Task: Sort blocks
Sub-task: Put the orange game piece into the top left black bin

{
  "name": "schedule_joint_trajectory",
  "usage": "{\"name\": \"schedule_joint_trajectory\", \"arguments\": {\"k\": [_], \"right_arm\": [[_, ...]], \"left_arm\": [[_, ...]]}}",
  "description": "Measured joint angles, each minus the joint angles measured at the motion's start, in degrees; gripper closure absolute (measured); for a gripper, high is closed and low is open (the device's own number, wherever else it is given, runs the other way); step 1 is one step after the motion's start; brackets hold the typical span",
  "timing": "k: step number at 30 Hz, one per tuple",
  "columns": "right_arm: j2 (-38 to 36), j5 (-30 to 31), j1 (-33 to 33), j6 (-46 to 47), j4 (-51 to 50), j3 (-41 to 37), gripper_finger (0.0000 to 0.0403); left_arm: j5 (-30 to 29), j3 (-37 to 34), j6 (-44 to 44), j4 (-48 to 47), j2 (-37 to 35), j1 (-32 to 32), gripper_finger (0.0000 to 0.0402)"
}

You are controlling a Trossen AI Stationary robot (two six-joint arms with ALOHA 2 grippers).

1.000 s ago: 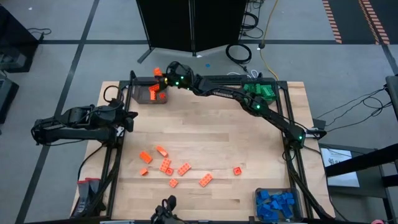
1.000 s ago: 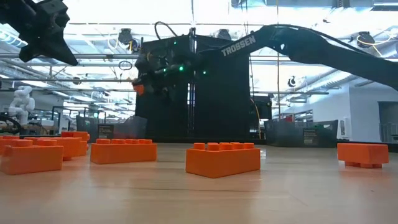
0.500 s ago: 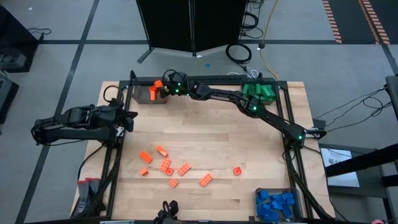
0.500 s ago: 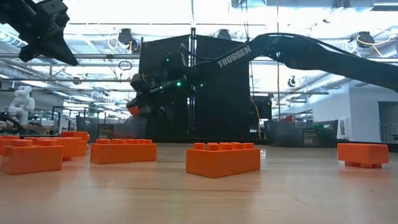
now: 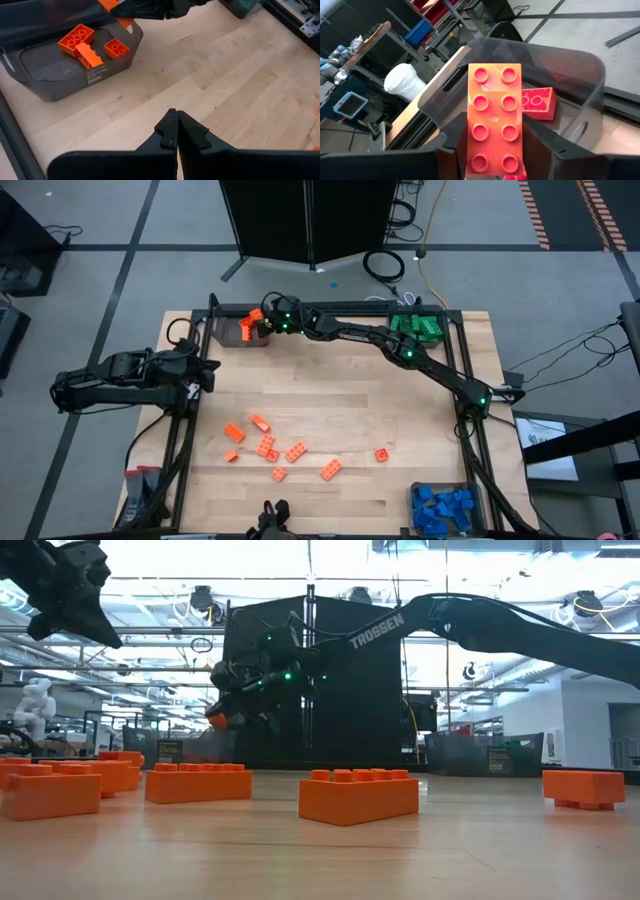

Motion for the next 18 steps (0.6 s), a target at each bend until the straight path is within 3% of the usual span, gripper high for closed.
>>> {"name": "schedule_joint_trajectory", "arguments": {"k": [3, 9, 15, 18], "right_arm": [[0.0, 0.39, -0.04, -0.02, 0.22, 0.0, 0.0279], [0.0, 0.71, -0.23, -0.02, 0.68, 0.0, 0.0201], [-0.04, 0.0, -0.44, 1.08, 1.43, 0.0, 0.0206], [-0.12, -3.32, -0.48, -0.89, 6.34, -0.02, 0.0215]], "left_arm": [[0.0, 0.0, 0.0, 0.0, 0.01, 0.0, 0.0401], [0.0, 0.0, 0.03, 0.0, 0.01, -0.01, 0.0401], [0.0, 0.0, 0.02, 0.0, 0.02, -0.01, 0.0401], [0.0, 0.0, 0.0, 0.0, 0.01, 0.0, 0.0401]]}}
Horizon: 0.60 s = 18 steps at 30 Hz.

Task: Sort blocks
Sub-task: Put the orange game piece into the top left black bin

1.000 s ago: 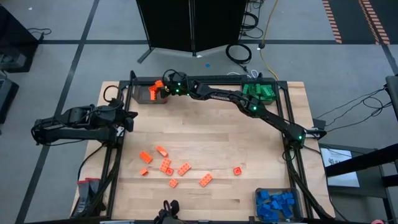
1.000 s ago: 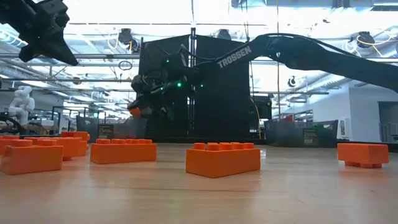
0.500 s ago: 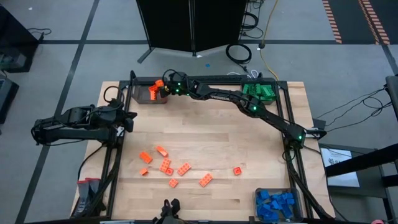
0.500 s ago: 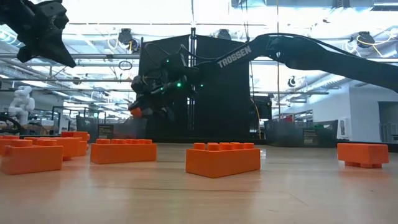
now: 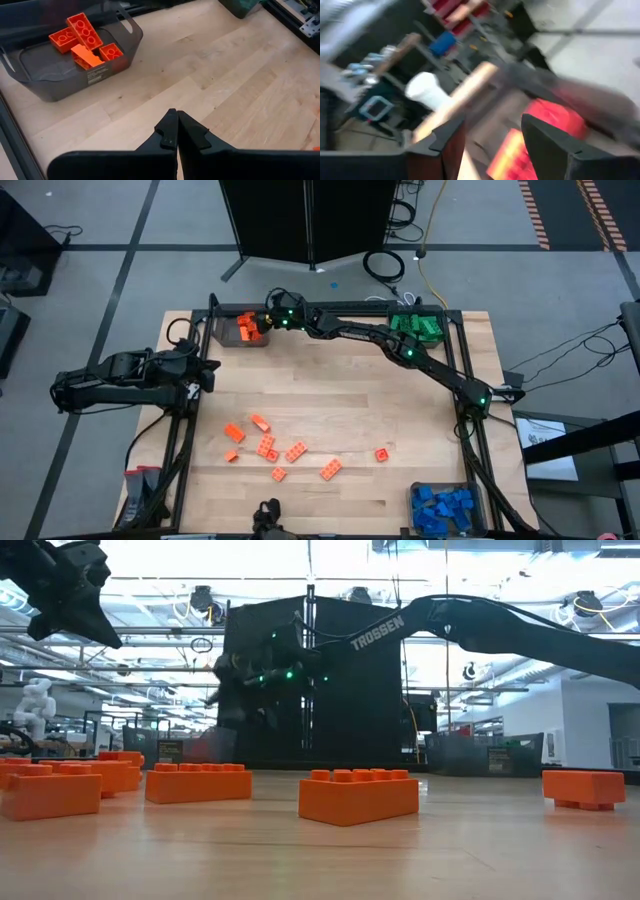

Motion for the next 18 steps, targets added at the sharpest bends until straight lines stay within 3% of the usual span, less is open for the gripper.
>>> {"name": "schedule_joint_trajectory", "arguments": {"k": [6, 11, 15, 18], "right_arm": [[-4.64, -8.06, 0.67, -6.66, 5.42, 0.03, 0.0231], [-9.39, -17.49, 4.92, -19.44, -8.83, 0.11, 0.0239], [-10.65, -13.56, 11.09, -31.34, -25.91, 0.11, 0.0241], [-10.65, -3.98, 15.81, -37.38, -35.07, -0.02, 0.0241]], "left_arm": [[0.02, 0.0, 0.04, 0.04, 0.01, 0.0, 0.0401], [0.01, 0.0, 0.25, 0.04, 0.0, 0.0, 0.0401], [0.01, 0.0, 0.42, 0.02, 0.01, -0.02, 0.0401], [0.0, 0.0, 0.39, 0.02, 0.01, 0.0, 0.0401]]}}
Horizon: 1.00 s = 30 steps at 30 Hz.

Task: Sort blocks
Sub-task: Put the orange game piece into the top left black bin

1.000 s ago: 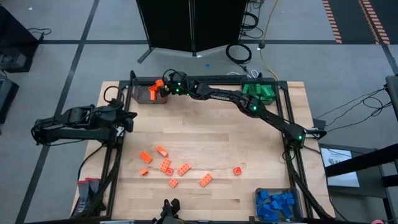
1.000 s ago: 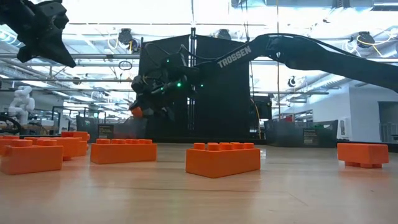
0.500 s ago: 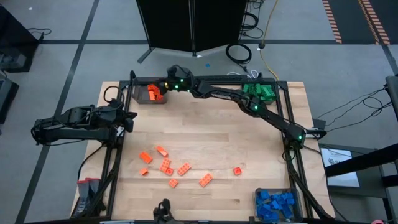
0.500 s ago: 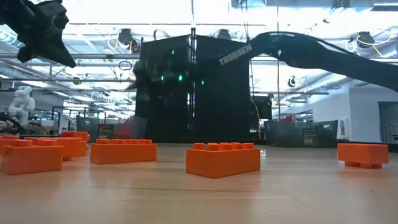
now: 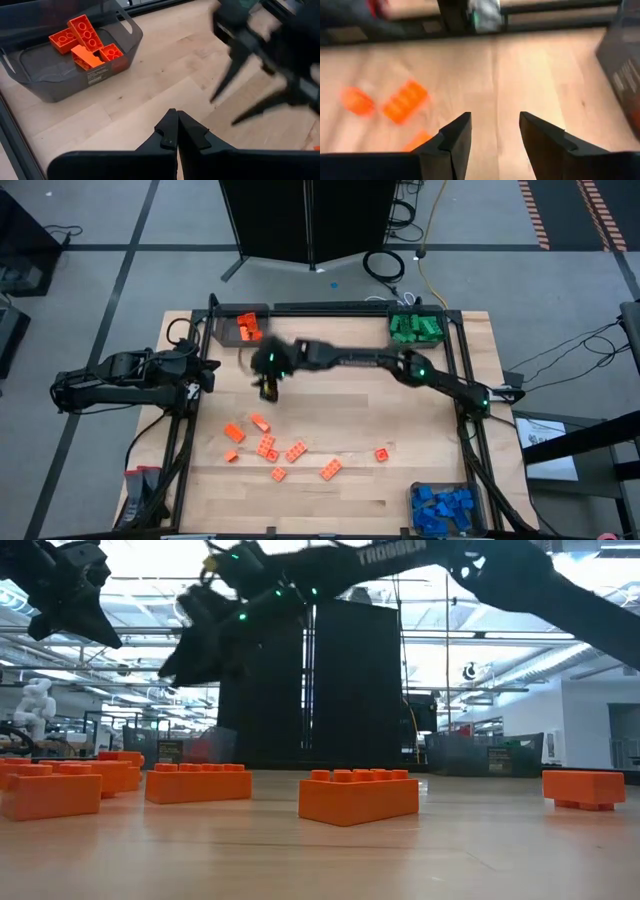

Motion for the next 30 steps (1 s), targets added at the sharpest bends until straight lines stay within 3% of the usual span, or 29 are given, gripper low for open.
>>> {"name": "schedule_joint_trajectory", "arguments": {"k": [5, 10, 16, 30], "right_arm": [[1.06, 17.24, 6.86, -3.99, -3.84, -0.06, 0.0241], [1.27, 25.48, 10.95, -3.95, 0.69, 0.02, 0.0242], [2.19, 27.06, 13.84, 5.58, 0.46, 0.02, 0.0243], [6.31, 27.01, 15.38, 14.95, 1.73, 0.02, 0.0243]], "left_arm": [[0.0, 0.0, 0.01, 0.0, 0.0, -0.01, 0.0401], [0.13, 0.0, 0.0, -0.02, 0.0, 0.0, 0.0401], [1.36, 0.0, 0.02, -0.61, 0.0, 0.0, 0.0401], [3.45, 0.0, 0.13, -2.69, -0.02, 0.0, 0.0401]]}}
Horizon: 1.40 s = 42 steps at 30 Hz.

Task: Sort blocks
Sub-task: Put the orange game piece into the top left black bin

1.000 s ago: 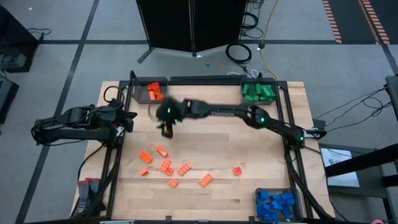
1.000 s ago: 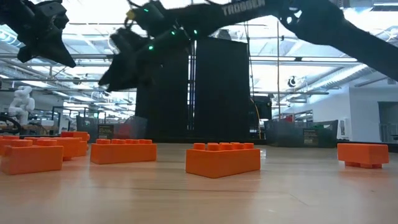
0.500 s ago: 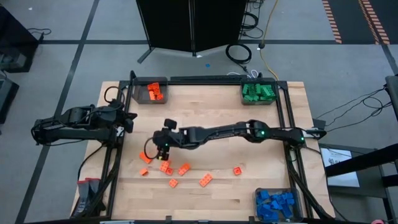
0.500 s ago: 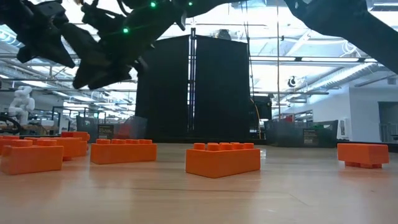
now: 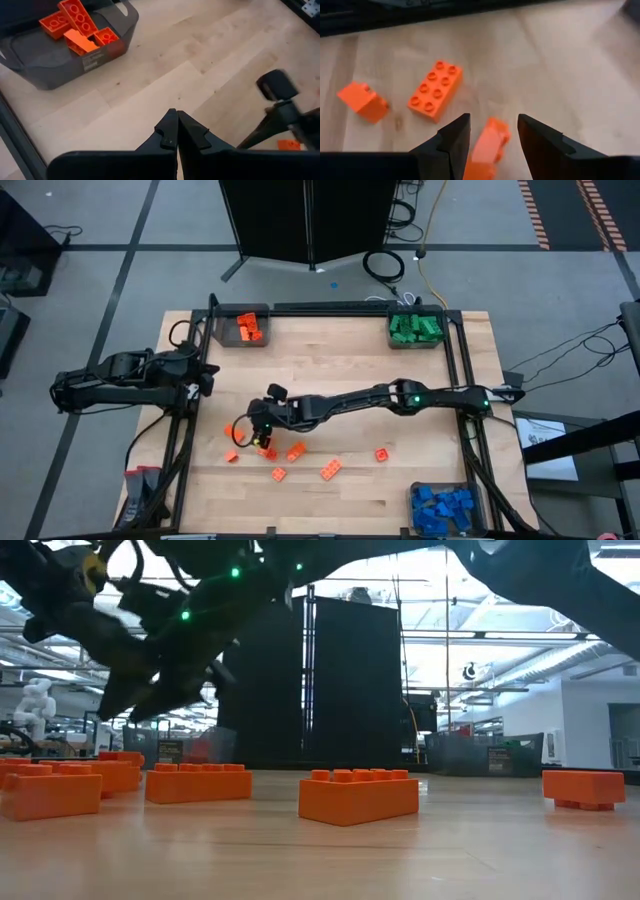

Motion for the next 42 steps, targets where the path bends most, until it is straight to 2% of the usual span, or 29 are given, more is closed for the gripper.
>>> {"name": "schedule_joint_trajectory", "arguments": {"k": [10, 12, 15, 24, 29, 35, 42], "right_arm": [[4.01, -1.86, 0.15, 8.18, -4.49, 0.01, 0.0247], [4.22, -1.94, 0.0, 9.74, -5.85, 0.12, 0.0263], [4.16, -4.55, -0.52, 9.82, -7.71, 0.24, 0.0325], [1.77, -9.06, -2.78, 6.45, -8.39, -0.13, 0.033], [-1.75, -12.24, -7.96, 4.74, -2.46, -0.02, 0.033], [-2.07, -20.55, -17.58, 7.91, 9.37, -0.07, 0.033], [-2.09, -22.4, -26.43, 11.93, 15.86, -0.02, 0.033]], "left_arm": [[0.86, 0.0, 1.27, -0.45, -0.27, -0.04, 0.0401], [0.86, 0.0, 1.44, -0.48, -0.46, 0.0, 0.0401], [0.82, 0.0, 1.42, -0.46, -0.76, -0.02, 0.0401], [0.81, 0.0, 1.38, -0.35, -0.9, -0.02, 0.0401], [0.84, 0.0, 1.07, -0.24, -0.94, -0.02, 0.0401], [0.84, 0.0, 1.01, -0.17, -0.96, 0.0, 0.0401], [0.68, 0.0, 0.96, -0.12, -0.96, -0.01, 0.0401]]}}
